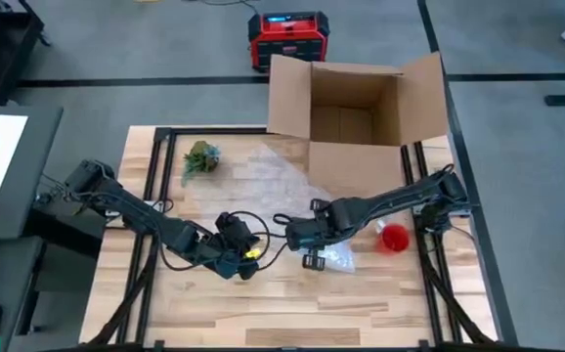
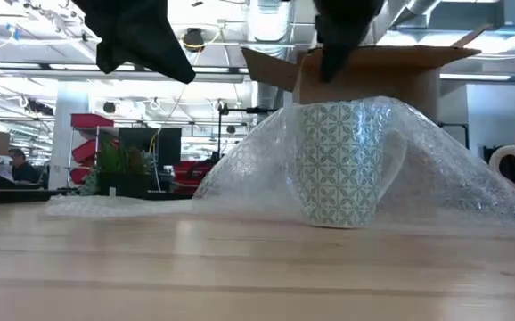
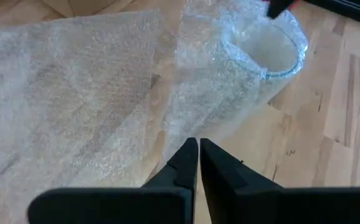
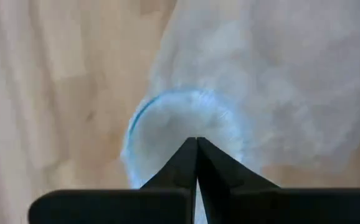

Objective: Wrap mug
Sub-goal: Wrap the blue patterned mug with the transparent bubble wrap

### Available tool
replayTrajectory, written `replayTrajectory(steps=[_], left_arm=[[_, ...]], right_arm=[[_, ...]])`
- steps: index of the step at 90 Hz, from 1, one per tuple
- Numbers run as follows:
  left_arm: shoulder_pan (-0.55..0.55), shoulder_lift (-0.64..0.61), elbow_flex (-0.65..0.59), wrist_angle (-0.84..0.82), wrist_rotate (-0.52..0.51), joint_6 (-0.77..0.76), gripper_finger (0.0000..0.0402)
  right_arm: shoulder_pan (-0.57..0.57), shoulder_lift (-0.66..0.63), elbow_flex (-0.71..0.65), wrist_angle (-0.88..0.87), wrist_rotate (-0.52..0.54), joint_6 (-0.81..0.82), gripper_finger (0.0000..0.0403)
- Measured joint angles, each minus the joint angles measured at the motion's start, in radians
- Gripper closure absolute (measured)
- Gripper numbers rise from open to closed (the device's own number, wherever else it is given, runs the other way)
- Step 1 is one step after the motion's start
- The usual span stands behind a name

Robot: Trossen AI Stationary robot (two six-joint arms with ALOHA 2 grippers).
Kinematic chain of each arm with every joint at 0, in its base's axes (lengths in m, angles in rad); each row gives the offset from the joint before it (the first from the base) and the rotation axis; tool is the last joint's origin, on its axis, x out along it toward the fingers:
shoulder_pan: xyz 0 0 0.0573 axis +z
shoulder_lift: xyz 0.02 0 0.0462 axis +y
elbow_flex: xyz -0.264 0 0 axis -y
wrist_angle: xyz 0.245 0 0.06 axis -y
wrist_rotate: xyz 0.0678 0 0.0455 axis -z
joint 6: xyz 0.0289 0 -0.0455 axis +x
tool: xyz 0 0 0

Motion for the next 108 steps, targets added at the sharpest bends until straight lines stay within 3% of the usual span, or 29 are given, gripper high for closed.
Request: replayTrajectory(steps=[53,69,98,108], left_arm=[[0.000,0.001,-0.001,0.001,0.005,0.000,0.0402],[0.000,0.001,-0.001,0.003,0.004,0.000,0.0402],[0.001,0.000,-0.001,0.007,0.001,0.000,0.0402],[0.001,0.000,-0.001,0.007,0.001,0.000,0.0402]], right_arm=[[-0.018,0.156,-0.144,0.138,-0.116,0.005,0.0403],[-0.017,0.136,-0.139,0.127,-0.151,-0.007,0.0403],[0.000,0.044,-0.007,-0.022,-0.158,-0.003,0.0403],[0.011,0.019,0.006,-0.063,-0.156,0.057,0.0403]])
